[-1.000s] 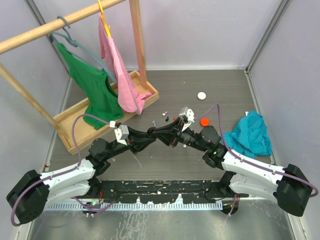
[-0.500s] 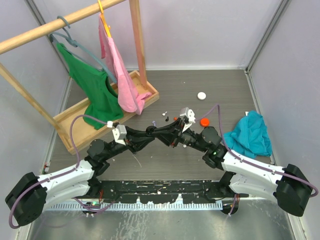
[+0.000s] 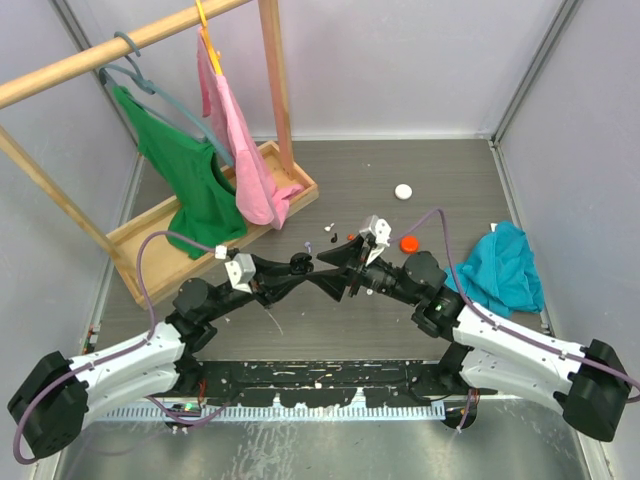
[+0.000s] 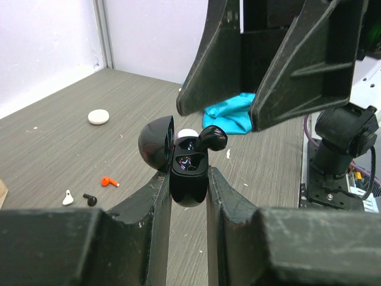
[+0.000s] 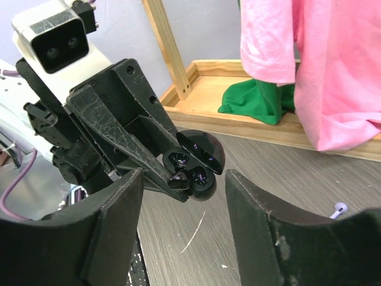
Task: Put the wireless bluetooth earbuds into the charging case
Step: Place the earbud in the charging case.
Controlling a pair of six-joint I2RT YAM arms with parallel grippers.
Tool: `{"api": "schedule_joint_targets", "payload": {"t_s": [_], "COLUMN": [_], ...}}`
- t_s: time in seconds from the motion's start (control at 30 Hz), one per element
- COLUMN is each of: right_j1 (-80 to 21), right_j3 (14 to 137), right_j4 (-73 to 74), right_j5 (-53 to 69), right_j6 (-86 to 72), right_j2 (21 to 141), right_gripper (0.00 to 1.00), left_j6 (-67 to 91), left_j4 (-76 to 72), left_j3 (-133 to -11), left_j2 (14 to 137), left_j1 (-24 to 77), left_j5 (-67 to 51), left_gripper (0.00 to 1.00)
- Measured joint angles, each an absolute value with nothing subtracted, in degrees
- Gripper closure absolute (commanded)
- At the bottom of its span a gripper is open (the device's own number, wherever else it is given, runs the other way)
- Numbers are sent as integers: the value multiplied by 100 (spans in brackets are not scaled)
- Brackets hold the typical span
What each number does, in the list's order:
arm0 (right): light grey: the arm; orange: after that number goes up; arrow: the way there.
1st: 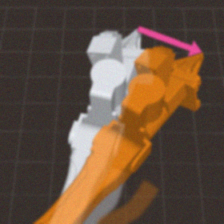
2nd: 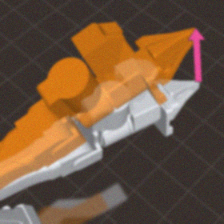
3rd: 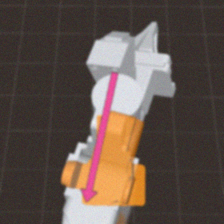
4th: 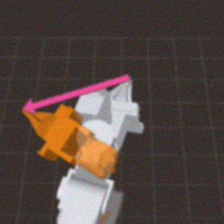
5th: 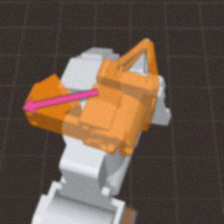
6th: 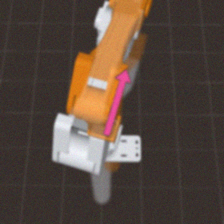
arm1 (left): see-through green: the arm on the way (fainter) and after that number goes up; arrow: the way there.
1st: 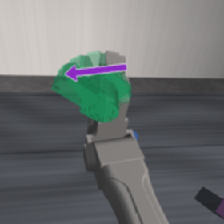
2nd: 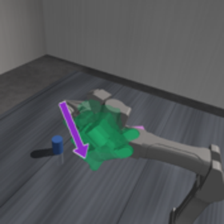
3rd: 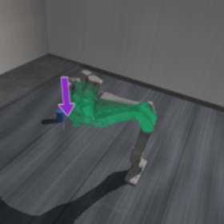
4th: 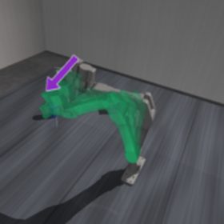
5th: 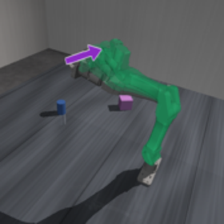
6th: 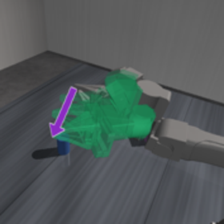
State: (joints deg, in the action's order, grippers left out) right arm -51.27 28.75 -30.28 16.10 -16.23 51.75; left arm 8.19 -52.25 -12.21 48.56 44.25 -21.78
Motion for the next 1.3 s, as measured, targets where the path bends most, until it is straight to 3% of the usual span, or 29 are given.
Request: {"api": "schedule_joint_targets", "payload": {"t_s": [0.37, 1.3], "right_j1": [-5127, -5127], "right_j3": [3229, 3352], "right_j4": [-2167, -1184], "right_j5": [1164, 150], "right_j6": [-1444, -967], "right_j2": [5017, 5098], "right_gripper": [23, 22], "left_j6": [502, 342], "left_j4": [-4869, -4213], "left_j3": [-1221, -1221], "left_j2": [4759, 4097], "left_j1": [4425, 4425], "left_j5": [-2161, -2362], "left_gripper": [100, 100]}}
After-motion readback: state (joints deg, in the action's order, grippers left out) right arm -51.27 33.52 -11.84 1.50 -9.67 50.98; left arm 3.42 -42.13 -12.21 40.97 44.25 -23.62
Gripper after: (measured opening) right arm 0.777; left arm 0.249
